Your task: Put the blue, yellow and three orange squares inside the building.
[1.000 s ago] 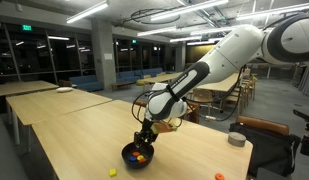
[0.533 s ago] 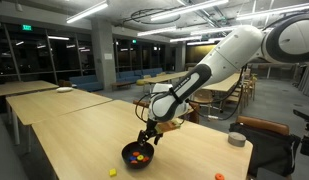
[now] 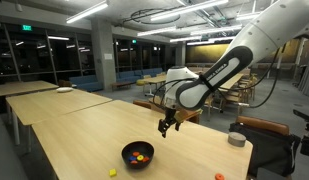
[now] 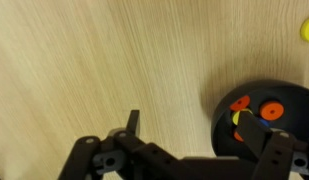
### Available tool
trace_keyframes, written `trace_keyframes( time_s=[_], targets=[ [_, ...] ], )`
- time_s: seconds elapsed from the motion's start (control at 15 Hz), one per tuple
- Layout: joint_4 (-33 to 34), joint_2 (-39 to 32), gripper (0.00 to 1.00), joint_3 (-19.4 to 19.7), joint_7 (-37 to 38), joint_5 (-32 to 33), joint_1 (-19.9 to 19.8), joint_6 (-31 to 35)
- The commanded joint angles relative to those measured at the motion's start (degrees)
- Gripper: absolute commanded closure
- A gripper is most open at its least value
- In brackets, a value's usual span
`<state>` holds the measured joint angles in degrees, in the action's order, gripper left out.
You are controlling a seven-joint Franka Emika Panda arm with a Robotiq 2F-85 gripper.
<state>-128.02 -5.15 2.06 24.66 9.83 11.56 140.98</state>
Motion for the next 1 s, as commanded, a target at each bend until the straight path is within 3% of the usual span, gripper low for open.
trace_keyframes(
  time_s=[0.0,0.53,0.93],
  targets=[
    [-9.74,13.91,0.00,-3.14,-4.86,-2.70,-2.33,-7.74],
    [-20.66,36.18,0.00,-4.50,-13.62,-9.15,-4.52,-21.68],
    [-26.97,48.37,0.00,-5.08,-11.56,-9.18,-7.61,-22.57]
  ],
)
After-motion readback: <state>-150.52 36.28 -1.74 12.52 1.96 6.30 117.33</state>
